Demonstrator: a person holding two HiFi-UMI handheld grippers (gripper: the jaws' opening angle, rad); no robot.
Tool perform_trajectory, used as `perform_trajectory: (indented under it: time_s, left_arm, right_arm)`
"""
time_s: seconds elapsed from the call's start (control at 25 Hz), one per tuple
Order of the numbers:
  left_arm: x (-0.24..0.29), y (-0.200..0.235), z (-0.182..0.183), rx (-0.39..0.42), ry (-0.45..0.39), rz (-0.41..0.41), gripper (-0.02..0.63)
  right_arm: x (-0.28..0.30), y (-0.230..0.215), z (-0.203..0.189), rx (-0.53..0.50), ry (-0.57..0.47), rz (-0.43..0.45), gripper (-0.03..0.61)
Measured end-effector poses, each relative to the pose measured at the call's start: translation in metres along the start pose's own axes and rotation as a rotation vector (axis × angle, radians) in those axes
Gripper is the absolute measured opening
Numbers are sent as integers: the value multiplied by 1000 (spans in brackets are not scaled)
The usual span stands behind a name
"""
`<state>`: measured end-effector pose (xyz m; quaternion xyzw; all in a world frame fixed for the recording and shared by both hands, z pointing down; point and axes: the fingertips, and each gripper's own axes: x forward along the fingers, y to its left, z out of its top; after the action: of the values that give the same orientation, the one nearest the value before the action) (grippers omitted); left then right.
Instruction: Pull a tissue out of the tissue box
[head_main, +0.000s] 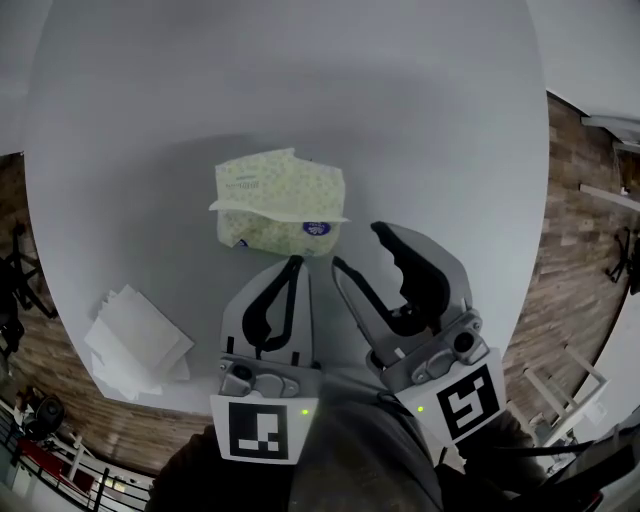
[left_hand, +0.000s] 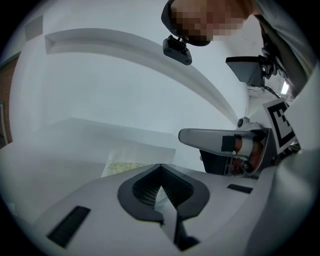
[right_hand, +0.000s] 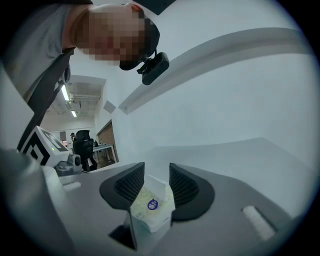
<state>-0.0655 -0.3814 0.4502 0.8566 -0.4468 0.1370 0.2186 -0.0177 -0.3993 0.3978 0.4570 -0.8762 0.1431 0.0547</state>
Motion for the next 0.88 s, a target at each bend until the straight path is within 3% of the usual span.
perform_trajectory:
  time_s: [0.32,0.44,0.72,0.88]
  left_arm:
    - [16,17,-16,-52,22,8,-2]
    - [20,19,-17,-61,26,13,-2]
    - [26,21,-18,-53,23,31,-2]
    - [12,18,-8,-70,-16,33,-2]
  right_arm:
    - [24,-2,-26,-41,60,55,147]
    - [27,-7,-32,-58,93,25,3]
    - [14,18,15,-67,-17,138,2]
    - [3,36,43,-96,-58,156,2]
